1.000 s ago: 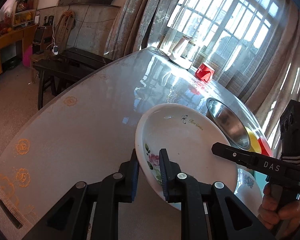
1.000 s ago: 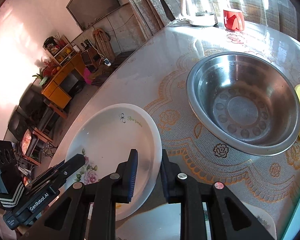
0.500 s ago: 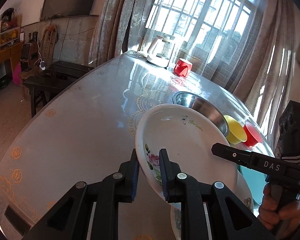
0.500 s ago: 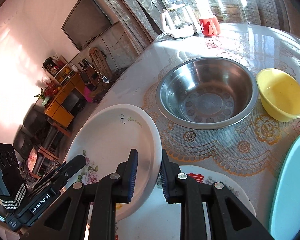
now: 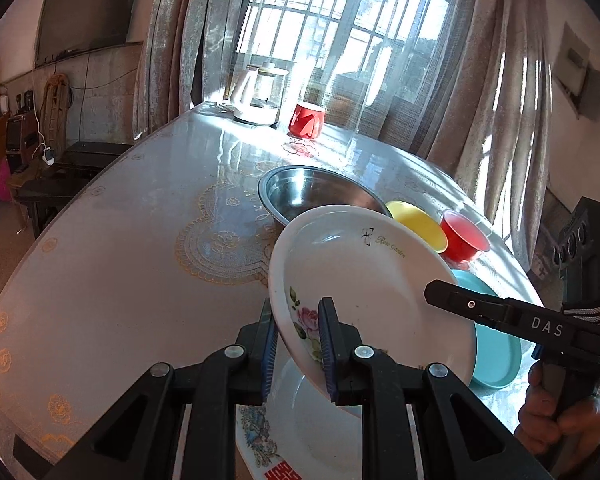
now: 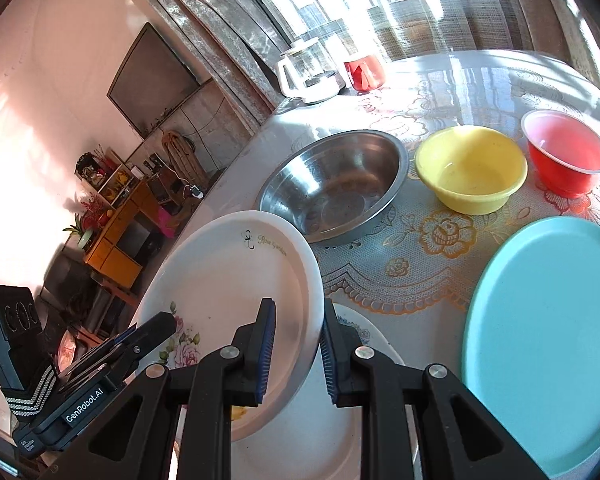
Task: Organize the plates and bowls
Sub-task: 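Lift the rose plate with both tools and carry it over the teal plate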
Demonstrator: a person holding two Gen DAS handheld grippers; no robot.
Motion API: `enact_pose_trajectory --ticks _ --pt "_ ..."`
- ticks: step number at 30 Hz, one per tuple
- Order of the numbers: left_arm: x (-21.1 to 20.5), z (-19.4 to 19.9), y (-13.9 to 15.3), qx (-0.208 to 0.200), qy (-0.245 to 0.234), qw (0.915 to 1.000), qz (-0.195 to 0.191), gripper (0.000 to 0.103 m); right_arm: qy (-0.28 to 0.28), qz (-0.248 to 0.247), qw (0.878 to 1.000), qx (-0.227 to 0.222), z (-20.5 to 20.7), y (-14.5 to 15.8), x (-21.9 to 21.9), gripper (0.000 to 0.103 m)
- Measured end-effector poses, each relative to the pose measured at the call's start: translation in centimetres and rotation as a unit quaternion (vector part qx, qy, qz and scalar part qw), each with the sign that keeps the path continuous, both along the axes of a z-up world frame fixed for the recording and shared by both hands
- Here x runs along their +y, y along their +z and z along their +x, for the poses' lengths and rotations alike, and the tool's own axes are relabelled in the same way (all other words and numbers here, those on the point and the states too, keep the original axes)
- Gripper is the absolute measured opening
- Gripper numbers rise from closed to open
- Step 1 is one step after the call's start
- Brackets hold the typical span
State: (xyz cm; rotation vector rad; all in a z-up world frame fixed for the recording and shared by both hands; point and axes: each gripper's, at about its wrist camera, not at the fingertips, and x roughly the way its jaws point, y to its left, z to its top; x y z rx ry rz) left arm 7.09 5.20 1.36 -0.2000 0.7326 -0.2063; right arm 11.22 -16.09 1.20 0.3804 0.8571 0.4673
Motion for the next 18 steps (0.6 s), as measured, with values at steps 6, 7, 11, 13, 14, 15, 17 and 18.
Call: enact_pose_trajectory --ticks 6,7,11,13,14,15,17,18 --pt "-3.3 0.1 0.4 -0.003 -0.034 0.9993 0.011 0.019 -0.031 0.009 0.999 -0.002 -1.3 -0.1 -3.3 0.022" --pt "-3.8 0.2 0.4 -0.002 -0.040 0.9991 0.012 0.019 -0.036 0.010 0.999 -0.002 -1.6 -0.2 -3.9 0.022" --pt "-6.5 0.3 0.5 0.000 -0.067 0.9976 0.019 0.019 -0.064 0.020 0.998 -0.001 -2.6 -0.6 -6.6 0.022" --pt "-7.8 0.5 0.5 0.003 -0.080 0.9965 0.021 0.020 -0.080 0.023 0.996 0.000 -3.2 -0.7 -7.9 0.022" --pt "-8.5 0.5 0.4 0.005 -0.087 0.9960 0.022 0.020 -0.088 0.025 0.996 0.000 -3.5 -0.8 -8.6 0.022" --pt "-9.3 0.5 0.4 0.005 -0.093 0.9954 0.023 0.020 -0.095 0.027 0.995 0.001 -3.8 -0.9 -9.3 0.022" --pt "-10.7 0.6 0.5 0.004 -0.108 0.9938 0.028 0.020 -0.112 0.030 0.993 0.002 -4.3 -1.1 -10.6 0.022" --pt "-11.4 0.6 0.4 0.005 -0.114 0.9930 0.031 0.020 -0.120 0.032 0.992 0.002 -4.6 -1.2 -11.3 0.022"
